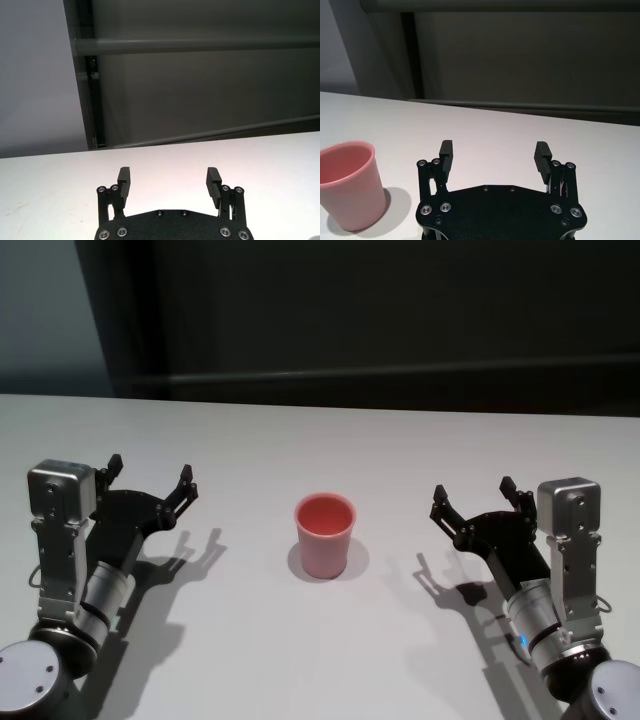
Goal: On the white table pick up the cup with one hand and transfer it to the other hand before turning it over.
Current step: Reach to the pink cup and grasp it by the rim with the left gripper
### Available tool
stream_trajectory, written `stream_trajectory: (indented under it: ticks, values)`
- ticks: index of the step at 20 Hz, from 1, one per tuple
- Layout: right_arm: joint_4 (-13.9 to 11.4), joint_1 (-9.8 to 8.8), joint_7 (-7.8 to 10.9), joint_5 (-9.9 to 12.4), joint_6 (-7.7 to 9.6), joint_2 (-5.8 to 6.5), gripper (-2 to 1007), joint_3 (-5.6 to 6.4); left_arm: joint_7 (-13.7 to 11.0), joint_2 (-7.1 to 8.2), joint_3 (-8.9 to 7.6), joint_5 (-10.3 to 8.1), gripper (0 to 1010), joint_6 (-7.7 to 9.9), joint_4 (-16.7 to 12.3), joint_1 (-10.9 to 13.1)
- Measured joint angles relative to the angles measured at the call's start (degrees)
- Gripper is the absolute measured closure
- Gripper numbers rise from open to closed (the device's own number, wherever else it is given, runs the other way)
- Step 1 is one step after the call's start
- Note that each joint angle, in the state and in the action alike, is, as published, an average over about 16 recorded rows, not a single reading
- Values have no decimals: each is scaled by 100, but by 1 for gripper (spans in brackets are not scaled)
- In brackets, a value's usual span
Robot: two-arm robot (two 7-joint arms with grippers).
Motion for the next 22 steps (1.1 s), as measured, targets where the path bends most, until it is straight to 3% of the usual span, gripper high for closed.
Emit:
stream_trajectory:
  ticks: [22]
  values:
    - [0, 0, 0, 0, 0, 0, 5, 0, 0, 0, 0, 0, 9, 0, 0, 0]
